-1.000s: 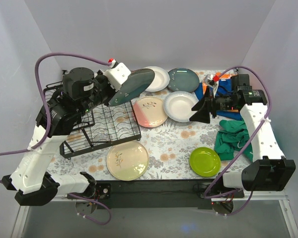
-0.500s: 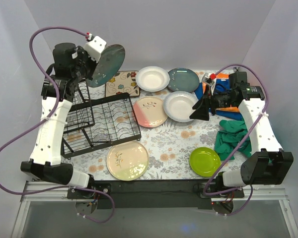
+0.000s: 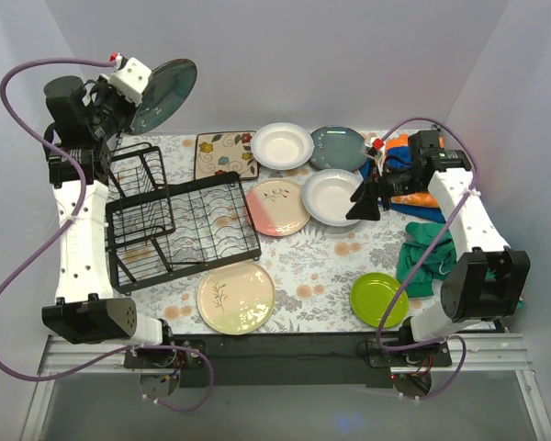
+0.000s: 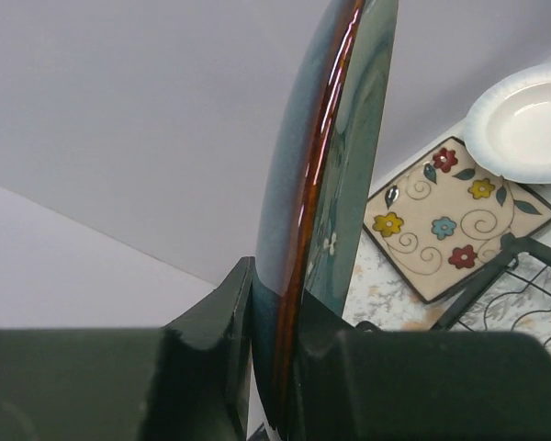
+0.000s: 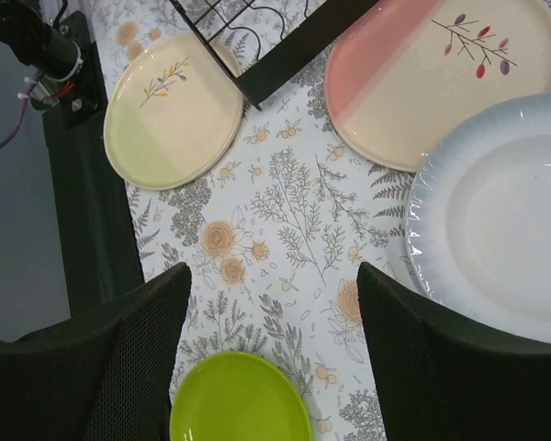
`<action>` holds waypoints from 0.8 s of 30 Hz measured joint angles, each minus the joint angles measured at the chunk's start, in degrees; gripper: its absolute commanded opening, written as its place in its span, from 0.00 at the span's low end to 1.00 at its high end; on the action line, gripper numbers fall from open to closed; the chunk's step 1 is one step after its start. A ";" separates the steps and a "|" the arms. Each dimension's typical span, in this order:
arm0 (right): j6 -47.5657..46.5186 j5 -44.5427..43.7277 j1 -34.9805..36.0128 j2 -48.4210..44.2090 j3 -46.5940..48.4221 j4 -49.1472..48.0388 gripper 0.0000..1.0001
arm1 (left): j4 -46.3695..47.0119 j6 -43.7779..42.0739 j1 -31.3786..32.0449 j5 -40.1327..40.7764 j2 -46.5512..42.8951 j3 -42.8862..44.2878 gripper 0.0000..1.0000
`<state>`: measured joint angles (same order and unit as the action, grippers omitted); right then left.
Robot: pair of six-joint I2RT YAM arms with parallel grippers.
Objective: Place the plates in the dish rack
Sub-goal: Pass the plate from the left arm to the right
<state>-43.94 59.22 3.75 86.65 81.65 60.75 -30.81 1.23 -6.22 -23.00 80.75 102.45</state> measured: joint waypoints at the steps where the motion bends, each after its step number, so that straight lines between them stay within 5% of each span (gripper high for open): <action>1: -1.18 -0.17 0.52 0.59 0.11 0.00 0.79 | 0.70 -0.70 -0.31 -0.66 -0.07 -0.02 0.00; 9: -10.34 -1.66 6.97 7.13 5.66 0.81 0.79 | -1.99 -5.90 -3.48 -6.84 -2.43 -0.42 0.00; 17: -13.22 -1.66 14.19 18.86 21.66 0.52 0.78 | -7.39 -8.83 -4.11 -3.63 -8.28 -0.76 0.00; 24: -2.49 -4.59 22.77 31.08 35.17 -4.92 0.77 | -10.03 -10.38 -4.13 0.20 -12.85 -0.57 0.00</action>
<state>-46.44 54.63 26.52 117.73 116.81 55.83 -40.84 -9.15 -10.35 -22.81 67.90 101.89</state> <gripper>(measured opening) 0.772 0.112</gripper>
